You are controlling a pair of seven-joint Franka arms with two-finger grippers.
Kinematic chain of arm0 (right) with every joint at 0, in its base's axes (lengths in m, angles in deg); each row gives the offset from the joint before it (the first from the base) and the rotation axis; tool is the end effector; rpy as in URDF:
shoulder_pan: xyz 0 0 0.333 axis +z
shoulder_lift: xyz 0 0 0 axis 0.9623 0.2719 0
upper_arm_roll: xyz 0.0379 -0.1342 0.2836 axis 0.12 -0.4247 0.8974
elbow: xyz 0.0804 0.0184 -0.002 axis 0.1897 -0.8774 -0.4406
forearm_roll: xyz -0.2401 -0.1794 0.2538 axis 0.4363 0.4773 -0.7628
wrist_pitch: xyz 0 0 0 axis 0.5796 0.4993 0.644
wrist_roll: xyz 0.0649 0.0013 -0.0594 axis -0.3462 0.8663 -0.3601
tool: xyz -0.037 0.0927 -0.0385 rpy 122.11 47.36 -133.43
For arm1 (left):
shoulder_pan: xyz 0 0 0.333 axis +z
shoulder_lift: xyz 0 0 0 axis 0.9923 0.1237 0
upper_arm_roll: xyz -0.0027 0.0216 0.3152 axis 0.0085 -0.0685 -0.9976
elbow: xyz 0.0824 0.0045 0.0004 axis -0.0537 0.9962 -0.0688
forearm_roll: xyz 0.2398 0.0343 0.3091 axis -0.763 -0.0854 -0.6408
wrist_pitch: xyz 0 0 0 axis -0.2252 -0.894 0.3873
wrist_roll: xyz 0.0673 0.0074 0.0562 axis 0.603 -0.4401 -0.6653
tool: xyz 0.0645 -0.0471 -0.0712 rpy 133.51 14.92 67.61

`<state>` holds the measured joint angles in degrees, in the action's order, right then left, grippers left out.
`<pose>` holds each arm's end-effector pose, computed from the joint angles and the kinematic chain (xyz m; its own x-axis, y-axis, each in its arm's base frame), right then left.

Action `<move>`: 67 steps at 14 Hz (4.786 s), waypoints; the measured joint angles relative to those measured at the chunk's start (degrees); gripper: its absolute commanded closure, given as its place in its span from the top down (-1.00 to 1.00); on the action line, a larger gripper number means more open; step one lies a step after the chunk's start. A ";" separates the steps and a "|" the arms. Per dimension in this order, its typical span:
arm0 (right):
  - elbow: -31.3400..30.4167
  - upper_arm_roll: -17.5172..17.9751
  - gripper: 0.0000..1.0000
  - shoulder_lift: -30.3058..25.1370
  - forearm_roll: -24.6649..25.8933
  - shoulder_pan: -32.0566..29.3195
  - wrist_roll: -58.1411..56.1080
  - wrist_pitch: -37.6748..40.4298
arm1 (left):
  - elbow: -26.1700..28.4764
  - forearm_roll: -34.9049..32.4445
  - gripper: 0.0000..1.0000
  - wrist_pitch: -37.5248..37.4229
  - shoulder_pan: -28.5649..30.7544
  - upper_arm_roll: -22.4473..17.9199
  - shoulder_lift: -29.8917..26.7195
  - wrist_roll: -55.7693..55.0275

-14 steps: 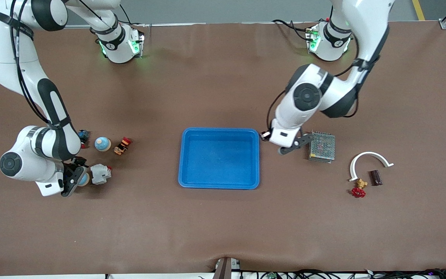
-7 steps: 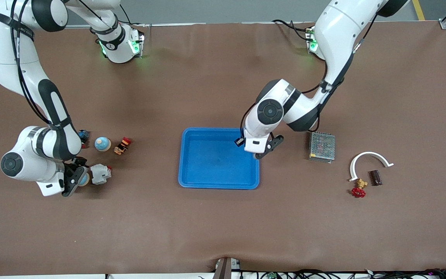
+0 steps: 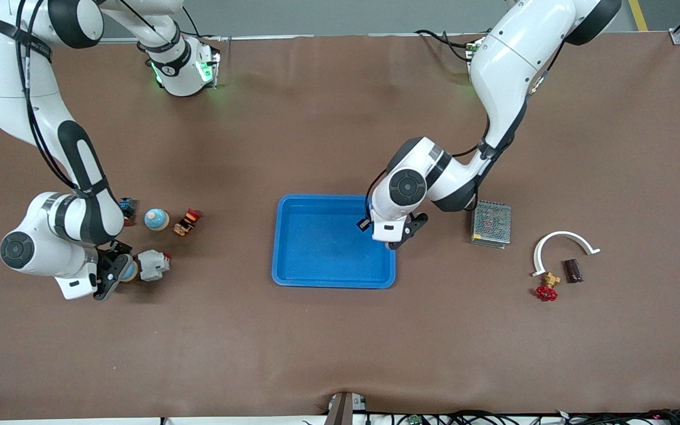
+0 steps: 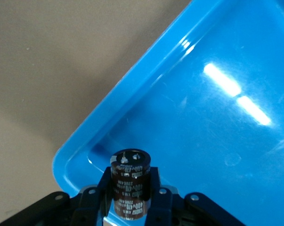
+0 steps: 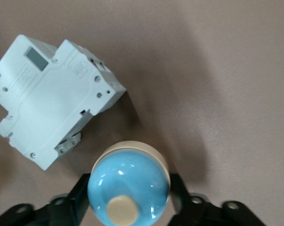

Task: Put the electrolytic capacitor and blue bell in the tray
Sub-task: 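Carry the capacitor into the blue tray and open the left gripper, then reach the left gripper to the second capacitor while the right carries the bell, then lower the bell into the tray while the left gripper grasps the capacitor, then open the right gripper over the bell while the left carries the capacitor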

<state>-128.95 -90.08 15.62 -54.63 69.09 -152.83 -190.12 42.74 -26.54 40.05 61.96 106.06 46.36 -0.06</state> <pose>0.6654 -0.0940 0.1738 0.4698 0.8820 -0.0359 0.8790 -0.4712 -0.0735 0.5353 -0.4263 0.2045 0.7279 0.6487 -0.2222 0.6619 -0.7494 -0.0196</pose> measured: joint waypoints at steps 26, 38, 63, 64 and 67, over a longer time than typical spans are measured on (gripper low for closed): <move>17.94 1.51 -0.12 -6.35 -4.90 9.35 41.83 33.78 | -1.21 -9.57 1.00 -10.23 28.08 -3.08 -10.67 37.15; 17.92 1.70 -0.16 -8.60 -10.24 23.99 79.16 35.62 | -0.45 -17.01 0.69 -6.26 42.50 -3.09 -5.63 58.51; -4.65 1.41 -0.17 -6.03 -2.37 45.22 109.00 -4.23 | -1.16 -17.83 -1.00 -1.10 44.02 -1.67 -0.26 58.60; -4.66 1.41 -0.17 -5.63 -2.36 45.31 109.00 -4.86 | -1.39 -17.83 -1.00 -2.01 44.08 -0.96 -1.22 58.60; -4.68 1.41 -0.17 -4.61 -2.35 45.76 109.00 -5.91 | -1.64 -17.83 -1.00 -3.13 44.04 1.64 -3.82 58.30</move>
<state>-133.63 -88.67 11.00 -56.98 114.84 -43.83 -196.03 41.10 -44.37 36.92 105.99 107.70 42.54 58.24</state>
